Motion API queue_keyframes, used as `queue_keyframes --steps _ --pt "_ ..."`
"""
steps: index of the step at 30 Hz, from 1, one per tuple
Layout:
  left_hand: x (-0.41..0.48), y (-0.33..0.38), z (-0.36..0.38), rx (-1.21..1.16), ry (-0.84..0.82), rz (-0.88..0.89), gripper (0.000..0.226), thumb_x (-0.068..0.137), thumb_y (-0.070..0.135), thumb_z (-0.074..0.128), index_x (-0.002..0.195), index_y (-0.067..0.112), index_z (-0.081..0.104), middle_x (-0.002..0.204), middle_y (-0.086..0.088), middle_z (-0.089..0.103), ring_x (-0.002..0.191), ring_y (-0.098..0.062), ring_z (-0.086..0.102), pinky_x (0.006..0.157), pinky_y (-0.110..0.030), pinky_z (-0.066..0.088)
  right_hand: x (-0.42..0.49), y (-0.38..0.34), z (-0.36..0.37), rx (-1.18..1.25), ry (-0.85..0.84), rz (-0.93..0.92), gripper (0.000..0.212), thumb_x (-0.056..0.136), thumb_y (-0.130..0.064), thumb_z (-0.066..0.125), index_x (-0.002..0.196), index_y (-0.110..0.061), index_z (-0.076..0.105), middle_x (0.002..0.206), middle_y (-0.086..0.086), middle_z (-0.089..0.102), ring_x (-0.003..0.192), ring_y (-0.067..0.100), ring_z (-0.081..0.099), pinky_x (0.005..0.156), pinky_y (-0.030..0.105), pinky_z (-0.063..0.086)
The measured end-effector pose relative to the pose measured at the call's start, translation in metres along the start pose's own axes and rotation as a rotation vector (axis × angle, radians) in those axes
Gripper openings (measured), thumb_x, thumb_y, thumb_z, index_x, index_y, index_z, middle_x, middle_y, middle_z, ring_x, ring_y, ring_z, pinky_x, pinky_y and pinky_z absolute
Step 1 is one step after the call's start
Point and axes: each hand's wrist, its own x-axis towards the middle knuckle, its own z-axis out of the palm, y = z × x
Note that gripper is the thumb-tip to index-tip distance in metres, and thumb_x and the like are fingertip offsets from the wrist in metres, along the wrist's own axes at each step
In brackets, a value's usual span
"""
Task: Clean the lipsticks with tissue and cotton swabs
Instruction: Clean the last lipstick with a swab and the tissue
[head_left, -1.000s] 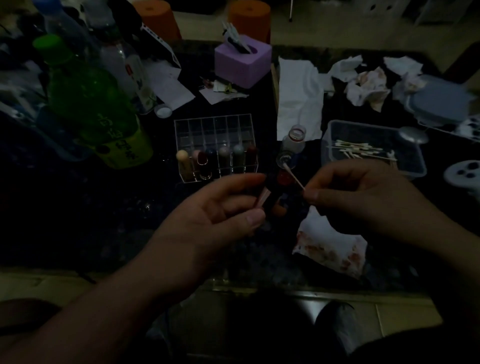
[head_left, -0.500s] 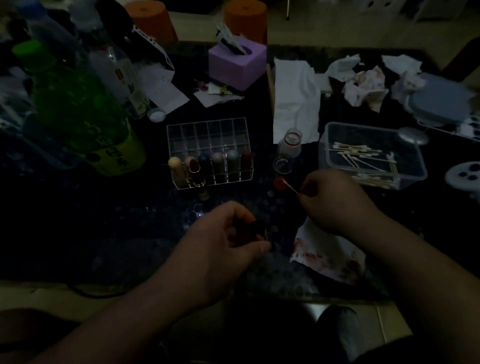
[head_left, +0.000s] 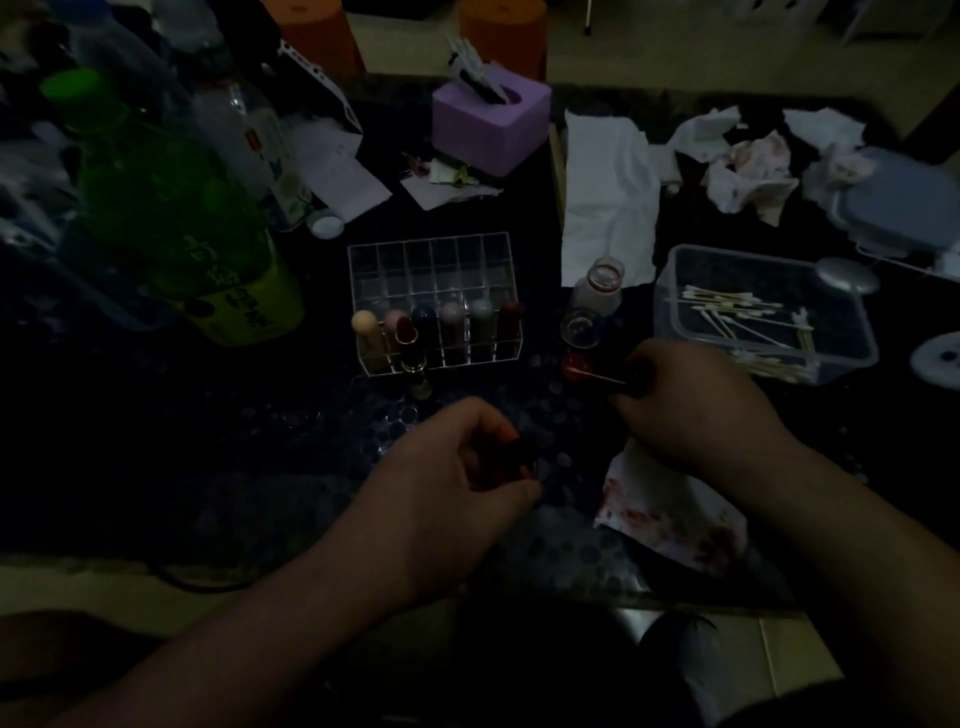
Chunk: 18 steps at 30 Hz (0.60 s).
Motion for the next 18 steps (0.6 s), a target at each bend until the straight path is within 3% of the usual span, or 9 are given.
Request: queue_keyframes --steps 4,6,9,11,14,16,18 --pt "-0.002 0.001 -0.003 0.012 0.027 -0.002 0.025 0.079 0.026 0.081 0.090 0.038 0.062 0.085 0.004 0.073 0.079 -0.016 0.071 0.076 -0.045 0.060 -0.012 0.016 -0.014 -0.110 0.025 0.035 0.020 0.082 -0.037 0.066 0.076 -0.017 0.061 0.068 0.000 0.055 0.061 0.019 0.050 0.050 0.027 0.034" --pt "-0.004 0.003 -0.004 0.007 0.040 -0.014 0.022 0.079 0.027 0.081 0.091 0.035 0.064 0.083 0.005 0.072 0.077 -0.011 0.069 0.074 -0.035 0.060 -0.019 0.023 -0.017 -0.131 -0.050 0.079 0.030 0.082 -0.039 0.066 0.068 -0.013 0.060 0.063 0.005 0.056 0.057 0.019 0.052 0.048 0.027 0.035" --pt "-0.008 0.007 -0.002 0.010 0.039 -0.014 0.016 0.081 0.027 0.080 0.091 0.032 0.068 0.081 0.014 0.071 0.072 -0.001 0.067 0.066 -0.020 0.055 -0.027 0.029 -0.021 -0.082 -0.193 0.181 0.036 0.079 -0.044 0.071 0.071 -0.010 0.061 0.066 0.008 0.059 0.059 0.020 0.055 0.052 0.030 0.040" --pt "-0.009 0.008 -0.001 -0.001 0.025 -0.009 0.014 0.081 0.030 0.080 0.090 0.033 0.070 0.080 0.016 0.071 0.074 -0.002 0.068 0.070 -0.024 0.056 -0.028 0.033 -0.019 -0.068 -0.186 0.179 0.034 0.079 -0.042 0.073 0.076 -0.010 0.062 0.073 0.009 0.062 0.065 0.021 0.057 0.058 0.032 0.045" --pt "-0.012 0.010 0.003 -0.037 -0.006 -0.009 0.013 0.079 0.033 0.080 0.089 0.035 0.072 0.085 0.014 0.073 0.082 -0.006 0.070 0.082 -0.038 0.059 -0.033 0.036 -0.019 0.082 -0.166 0.114 0.024 0.083 -0.031 0.073 0.075 -0.010 0.064 0.075 0.008 0.063 0.067 0.019 0.058 0.056 0.029 0.042" --pt "-0.014 0.012 0.004 -0.043 -0.023 0.016 0.016 0.077 0.033 0.082 0.090 0.034 0.072 0.092 0.016 0.073 0.087 -0.004 0.070 0.086 -0.039 0.059 -0.038 0.036 -0.025 0.212 -0.195 0.028 0.018 0.083 -0.024 0.074 0.073 -0.014 0.064 0.071 0.005 0.064 0.065 0.019 0.061 0.057 0.031 0.044" --pt "-0.015 0.014 0.004 -0.063 -0.062 0.064 0.018 0.074 0.036 0.084 0.087 0.035 0.072 0.107 0.019 0.071 0.097 0.000 0.068 0.088 -0.031 0.057 -0.046 0.031 -0.037 0.418 -0.257 -0.051 0.025 0.084 -0.016 0.074 0.064 -0.020 0.060 0.061 -0.003 0.060 0.056 0.013 0.056 0.056 0.031 0.044"
